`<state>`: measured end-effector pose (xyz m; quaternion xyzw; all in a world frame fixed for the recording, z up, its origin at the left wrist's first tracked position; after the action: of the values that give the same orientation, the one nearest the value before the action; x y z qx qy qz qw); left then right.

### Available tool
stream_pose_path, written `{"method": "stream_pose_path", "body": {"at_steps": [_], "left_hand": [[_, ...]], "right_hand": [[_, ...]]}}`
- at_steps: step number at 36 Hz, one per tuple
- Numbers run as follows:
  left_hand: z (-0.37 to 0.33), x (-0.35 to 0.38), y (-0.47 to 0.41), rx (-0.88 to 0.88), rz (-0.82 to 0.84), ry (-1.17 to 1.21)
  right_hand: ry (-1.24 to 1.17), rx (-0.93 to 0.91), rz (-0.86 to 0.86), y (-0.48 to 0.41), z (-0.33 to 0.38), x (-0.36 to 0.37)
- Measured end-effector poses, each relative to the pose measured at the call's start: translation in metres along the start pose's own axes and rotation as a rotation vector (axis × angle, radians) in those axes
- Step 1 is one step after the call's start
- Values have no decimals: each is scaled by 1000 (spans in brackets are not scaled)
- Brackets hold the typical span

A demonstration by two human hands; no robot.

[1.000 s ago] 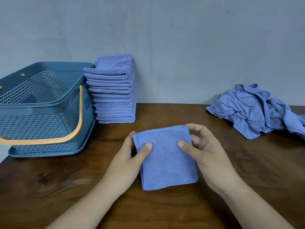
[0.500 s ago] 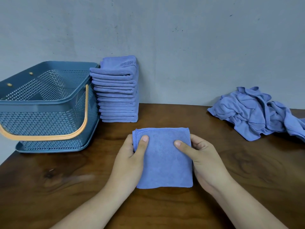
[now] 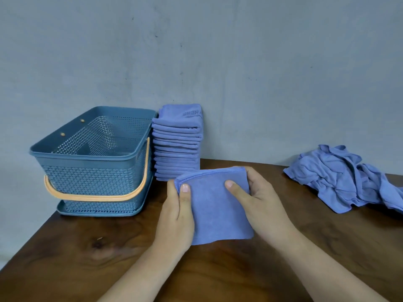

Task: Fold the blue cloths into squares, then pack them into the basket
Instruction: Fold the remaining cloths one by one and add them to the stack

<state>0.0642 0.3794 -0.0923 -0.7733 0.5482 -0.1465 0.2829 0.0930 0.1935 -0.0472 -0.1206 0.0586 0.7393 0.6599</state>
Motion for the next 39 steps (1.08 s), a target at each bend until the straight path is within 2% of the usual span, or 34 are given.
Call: {"method": "stream_pose_path", "body": {"at_steps": [6, 11, 17, 21, 24, 26, 31, 39], "left_hand": [[10, -38, -23, 84, -176, 47], [24, -50, -27, 25, -279, 81], [42, -39, -22, -17, -132, -13], [49, -34, -22, -39, -47, -67], [53, -33, -25, -65, -27, -74], [56, -36, -28, -73, -28, -79], [65, -37, -27, -90, -9, -106], [72, -32, -25, -91, 28, -120]], "right_hand": [[135, -207, 69, -28, 73, 23], [109, -319, 92, -64, 139, 39], [-105, -213, 75, -143, 192, 56], [-193, -1, 66, -213, 179, 66], [-64, 290, 99, -245, 135, 79], [83, 400, 68, -259, 109, 81], [127, 394, -86, -276, 92, 78], [61, 293, -108, -279, 95, 82]]}}
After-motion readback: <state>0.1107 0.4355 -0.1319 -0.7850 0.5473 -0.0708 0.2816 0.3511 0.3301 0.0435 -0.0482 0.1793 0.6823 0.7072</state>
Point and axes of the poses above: each hand's wrist, its own y-axis away from the middle knuckle, its own x-axis out of the palm, z = x × y, the point moved 6 cm from there along -y, towards the middle knuckle, and after that the axes turned 13 degrees about x, right-handed, at the moved point
